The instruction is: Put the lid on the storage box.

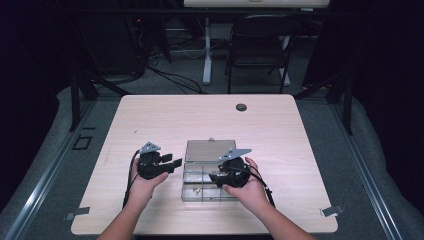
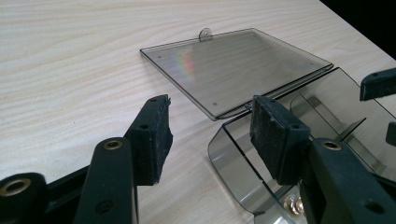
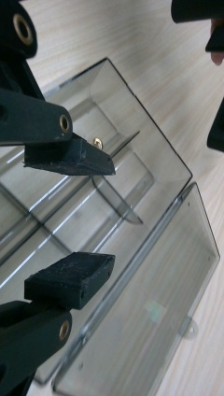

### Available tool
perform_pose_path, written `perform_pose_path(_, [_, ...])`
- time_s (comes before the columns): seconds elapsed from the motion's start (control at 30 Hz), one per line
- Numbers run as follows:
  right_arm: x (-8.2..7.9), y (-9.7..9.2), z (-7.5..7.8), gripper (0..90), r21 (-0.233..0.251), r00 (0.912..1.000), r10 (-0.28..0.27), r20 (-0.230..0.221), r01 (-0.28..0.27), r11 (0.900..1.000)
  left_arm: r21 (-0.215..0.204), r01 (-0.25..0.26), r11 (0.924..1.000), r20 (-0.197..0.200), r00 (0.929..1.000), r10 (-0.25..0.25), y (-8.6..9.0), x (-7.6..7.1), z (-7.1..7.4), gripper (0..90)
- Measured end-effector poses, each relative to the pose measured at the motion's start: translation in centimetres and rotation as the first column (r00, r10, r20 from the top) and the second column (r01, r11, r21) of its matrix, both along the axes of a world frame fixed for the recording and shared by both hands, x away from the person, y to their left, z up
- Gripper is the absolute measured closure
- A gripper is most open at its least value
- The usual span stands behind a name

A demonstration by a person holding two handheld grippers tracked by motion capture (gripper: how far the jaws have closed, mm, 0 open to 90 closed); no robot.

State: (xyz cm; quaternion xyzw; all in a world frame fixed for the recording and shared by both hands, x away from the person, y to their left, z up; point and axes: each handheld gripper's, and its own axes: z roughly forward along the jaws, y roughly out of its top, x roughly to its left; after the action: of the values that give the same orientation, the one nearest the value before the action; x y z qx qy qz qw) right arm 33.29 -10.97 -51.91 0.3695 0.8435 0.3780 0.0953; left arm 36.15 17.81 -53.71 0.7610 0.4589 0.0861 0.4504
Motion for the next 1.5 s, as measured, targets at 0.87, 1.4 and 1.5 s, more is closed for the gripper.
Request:
perform_pose_path(0.87, [2.2, -4.3, 0.3, 46.3, 0.012, 0.9857, -0.167, 0.026, 0.166, 0.986, 0.03, 0.056, 0.998, -0.046, 0.9974, -0.055, -2.4, 1.5, 1.1, 46.3])
perform_pose_path(1.4, [4.5, -5.9, 0.9, 38.7, 0.017, 0.9708, -0.24, -0.01, 0.24, 0.9707, 0.072, 0.054, 0.9959, -0.072, 0.9962, -0.049, -3.4, 3.0, 1.1, 41.2])
perform_pose_path(1.5, [4.8, -5.9, 0.8, 37.5, 0.01, 0.9687, -0.247, -0.023, 0.247, 0.9689, 0.08, 0.05, 0.9955, -0.074, 0.9963, -0.044, -3.6, 3.2, 1.2, 41.2])
